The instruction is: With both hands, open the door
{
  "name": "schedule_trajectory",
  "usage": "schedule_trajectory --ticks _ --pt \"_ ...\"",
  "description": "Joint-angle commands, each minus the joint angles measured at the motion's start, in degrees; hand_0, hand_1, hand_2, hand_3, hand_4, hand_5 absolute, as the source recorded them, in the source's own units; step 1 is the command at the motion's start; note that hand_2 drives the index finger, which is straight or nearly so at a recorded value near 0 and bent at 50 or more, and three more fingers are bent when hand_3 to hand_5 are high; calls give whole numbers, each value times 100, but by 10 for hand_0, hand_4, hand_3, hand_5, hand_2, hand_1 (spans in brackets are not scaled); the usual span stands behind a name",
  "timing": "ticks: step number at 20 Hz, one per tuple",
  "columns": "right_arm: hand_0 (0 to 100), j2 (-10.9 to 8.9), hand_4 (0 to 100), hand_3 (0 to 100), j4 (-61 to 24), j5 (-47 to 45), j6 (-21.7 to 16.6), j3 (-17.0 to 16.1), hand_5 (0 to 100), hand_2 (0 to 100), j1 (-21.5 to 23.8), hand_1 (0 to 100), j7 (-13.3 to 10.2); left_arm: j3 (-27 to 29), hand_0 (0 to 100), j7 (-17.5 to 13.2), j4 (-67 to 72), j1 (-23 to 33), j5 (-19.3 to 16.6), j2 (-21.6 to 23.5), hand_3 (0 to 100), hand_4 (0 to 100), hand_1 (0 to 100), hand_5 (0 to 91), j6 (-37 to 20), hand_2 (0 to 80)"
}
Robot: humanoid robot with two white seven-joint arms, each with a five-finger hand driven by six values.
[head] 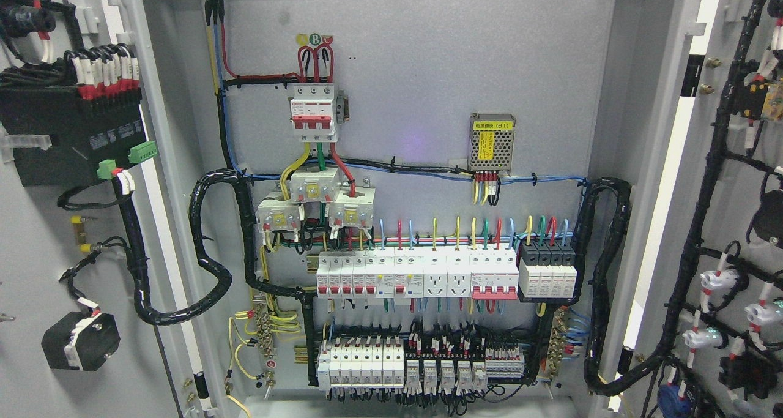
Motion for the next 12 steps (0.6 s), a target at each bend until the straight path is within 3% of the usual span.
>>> schedule_trajectory --ticks 1,10,12 --pt "107 33 0 0 73 -5 -4 -128 0 0 67 0 -116 573 0 10 415 -4 195 107 0 31 0 0 -2711 0" --pt "106 120 0 0 144 -14 -4 -180 0 0 93 0 -125 863 0 10 828 -452 406 195 0 31 0 0 -1490 0" --pt "106 129 0 0 144 -14 -4 -207 0 0 111 0 -125 916 0 10 916 -478 441 248 0 31 0 0 -1445 0"
